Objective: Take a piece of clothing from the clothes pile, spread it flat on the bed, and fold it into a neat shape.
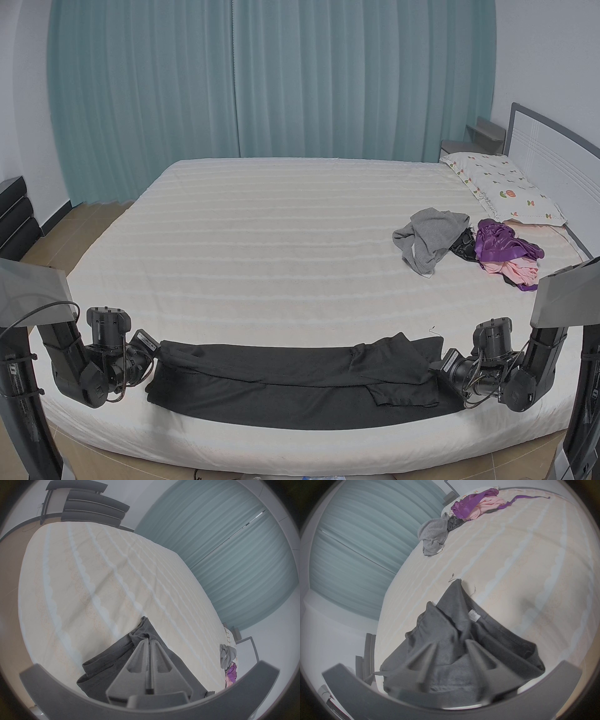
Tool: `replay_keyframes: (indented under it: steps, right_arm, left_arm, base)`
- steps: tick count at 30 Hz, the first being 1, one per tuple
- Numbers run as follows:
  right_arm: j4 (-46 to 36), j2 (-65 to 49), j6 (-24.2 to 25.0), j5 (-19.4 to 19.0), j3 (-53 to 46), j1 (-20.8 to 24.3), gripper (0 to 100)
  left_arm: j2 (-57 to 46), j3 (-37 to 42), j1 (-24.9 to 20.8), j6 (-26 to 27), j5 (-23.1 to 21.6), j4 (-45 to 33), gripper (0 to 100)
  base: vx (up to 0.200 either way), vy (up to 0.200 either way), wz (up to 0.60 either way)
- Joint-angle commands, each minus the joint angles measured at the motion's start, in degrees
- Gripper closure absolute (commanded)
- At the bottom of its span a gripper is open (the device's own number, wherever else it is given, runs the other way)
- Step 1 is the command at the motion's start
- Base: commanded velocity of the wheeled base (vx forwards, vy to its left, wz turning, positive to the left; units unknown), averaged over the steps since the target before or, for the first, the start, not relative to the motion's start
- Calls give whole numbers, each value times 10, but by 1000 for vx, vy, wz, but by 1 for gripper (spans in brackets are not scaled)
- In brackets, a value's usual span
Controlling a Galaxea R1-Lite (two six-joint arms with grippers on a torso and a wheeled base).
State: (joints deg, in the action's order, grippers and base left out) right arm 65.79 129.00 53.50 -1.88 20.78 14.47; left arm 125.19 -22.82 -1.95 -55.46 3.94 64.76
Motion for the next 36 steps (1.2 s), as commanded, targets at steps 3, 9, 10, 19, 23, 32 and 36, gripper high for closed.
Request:
replay_keyframes:
  steps: [3,9,10,19,23,32,36]
  right_arm:
    - [-1,-6,-9,4,-12,0,100]
    - [3,-20,-9,4,-10,-4,100]
    - [3,-20,-9,4,-10,-4,100]
    - [-6,-36,-10,4,75,-29,100]
    - [-22,-29,-9,5,137,-37,100]
    - [-44,-5,-13,5,202,-45,100]
    - [-43,5,-23,4,180,-47,100]
  left_arm:
    - [1,-1,0,0,0,0,100]
    - [1,-4,0,0,0,0,100]
    - [1,-4,0,0,0,0,100]
    - [-5,-66,5,18,0,-6,100]
    - [1,-122,8,34,0,-7,100]
    - [23,-195,11,40,0,-15,100]
    - [49,-181,14,42,0,-12,100]
  base:
    - [0,0,0]
    - [0,0,0]
    - [0,0,0]
    - [0,0,0]
    - [0,0,0]
    - [0,0,0]
    - [0,0,0]
